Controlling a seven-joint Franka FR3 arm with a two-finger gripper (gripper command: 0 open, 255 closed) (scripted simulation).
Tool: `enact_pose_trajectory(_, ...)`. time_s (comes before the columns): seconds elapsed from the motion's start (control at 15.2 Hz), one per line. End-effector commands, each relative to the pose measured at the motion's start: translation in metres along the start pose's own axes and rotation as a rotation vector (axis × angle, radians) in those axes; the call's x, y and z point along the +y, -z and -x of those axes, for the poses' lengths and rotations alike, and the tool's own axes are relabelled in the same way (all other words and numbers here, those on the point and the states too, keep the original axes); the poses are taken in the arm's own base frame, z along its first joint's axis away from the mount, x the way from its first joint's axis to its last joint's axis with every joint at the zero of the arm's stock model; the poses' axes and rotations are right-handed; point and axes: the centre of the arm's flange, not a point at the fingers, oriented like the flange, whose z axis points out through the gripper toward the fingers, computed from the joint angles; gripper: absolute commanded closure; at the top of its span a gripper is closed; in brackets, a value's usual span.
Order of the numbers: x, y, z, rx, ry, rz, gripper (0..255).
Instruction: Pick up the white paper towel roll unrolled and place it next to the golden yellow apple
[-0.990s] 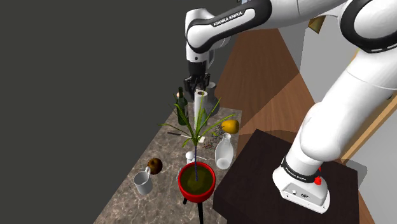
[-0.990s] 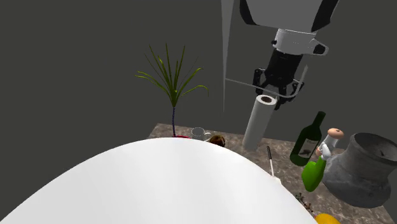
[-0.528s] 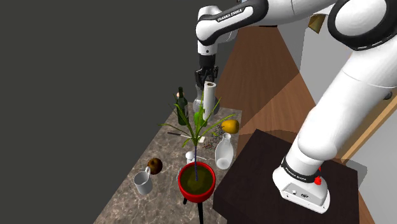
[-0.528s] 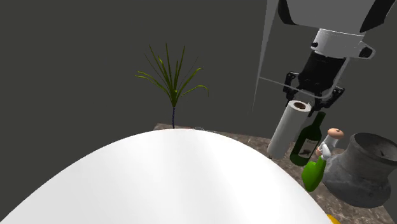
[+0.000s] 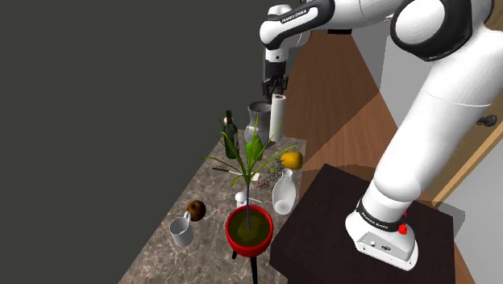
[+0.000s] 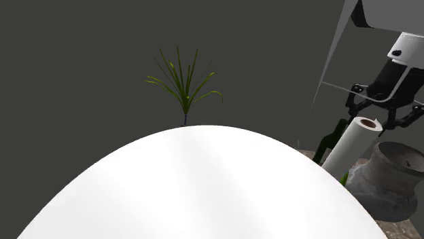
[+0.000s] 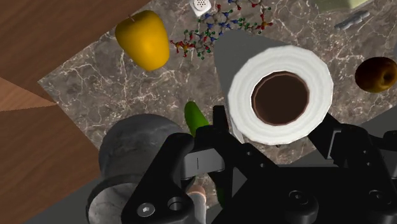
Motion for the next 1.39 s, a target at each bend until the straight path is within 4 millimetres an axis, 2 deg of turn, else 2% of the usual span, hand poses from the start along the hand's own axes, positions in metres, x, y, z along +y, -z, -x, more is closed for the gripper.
enact_pose_trajectory(0.0, 0.027, 0.002, -0.008, 0.000, 0.002, 0.001, 255)
enact_pose_trajectory(1.32, 0.282, 0.028, -0.073, 0.000, 0.002, 0.001, 255)
